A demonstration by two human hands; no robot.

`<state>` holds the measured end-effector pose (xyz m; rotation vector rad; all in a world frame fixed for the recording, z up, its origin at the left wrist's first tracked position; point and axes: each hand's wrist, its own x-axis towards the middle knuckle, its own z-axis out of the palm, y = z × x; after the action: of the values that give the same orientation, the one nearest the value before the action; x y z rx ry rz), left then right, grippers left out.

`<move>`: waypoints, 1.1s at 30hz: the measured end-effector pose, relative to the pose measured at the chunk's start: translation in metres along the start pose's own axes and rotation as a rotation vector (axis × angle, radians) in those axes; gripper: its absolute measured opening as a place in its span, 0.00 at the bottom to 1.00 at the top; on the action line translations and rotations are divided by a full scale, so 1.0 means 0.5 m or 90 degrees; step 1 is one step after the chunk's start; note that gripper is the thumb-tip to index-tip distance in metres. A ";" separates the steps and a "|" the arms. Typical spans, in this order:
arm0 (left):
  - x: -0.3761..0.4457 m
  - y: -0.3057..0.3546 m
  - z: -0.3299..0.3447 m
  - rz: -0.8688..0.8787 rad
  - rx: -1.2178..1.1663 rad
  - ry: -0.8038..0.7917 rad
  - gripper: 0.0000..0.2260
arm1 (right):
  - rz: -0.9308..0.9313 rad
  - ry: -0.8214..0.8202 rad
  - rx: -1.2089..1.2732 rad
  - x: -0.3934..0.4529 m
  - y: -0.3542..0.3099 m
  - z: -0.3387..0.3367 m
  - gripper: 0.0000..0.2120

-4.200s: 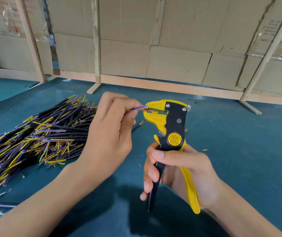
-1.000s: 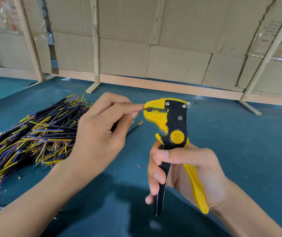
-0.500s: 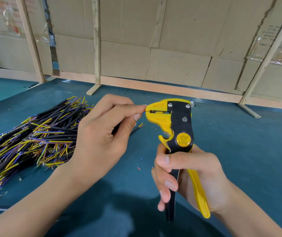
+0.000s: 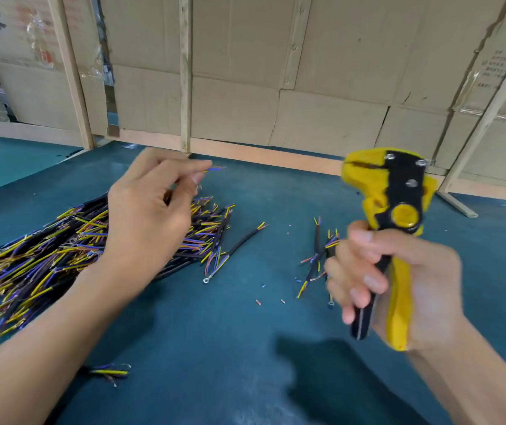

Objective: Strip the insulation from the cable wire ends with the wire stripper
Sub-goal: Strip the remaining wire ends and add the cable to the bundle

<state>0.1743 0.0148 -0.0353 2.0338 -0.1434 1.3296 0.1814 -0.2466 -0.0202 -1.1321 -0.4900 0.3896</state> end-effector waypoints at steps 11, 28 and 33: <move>-0.029 0.042 0.048 -0.344 -0.357 -0.171 0.05 | 0.073 0.132 0.055 0.029 0.043 -0.020 0.05; -0.074 0.076 0.078 -0.585 -0.642 -0.387 0.10 | 0.021 0.134 0.006 0.034 0.070 -0.015 0.05; -0.085 0.091 0.086 -0.568 -0.622 -0.427 0.08 | -0.034 0.156 -0.028 0.033 0.069 -0.018 0.08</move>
<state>0.1672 -0.0566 -0.0588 1.2946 -0.1204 -0.0582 0.1987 -0.2316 -0.0522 -1.1888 -0.3135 0.1916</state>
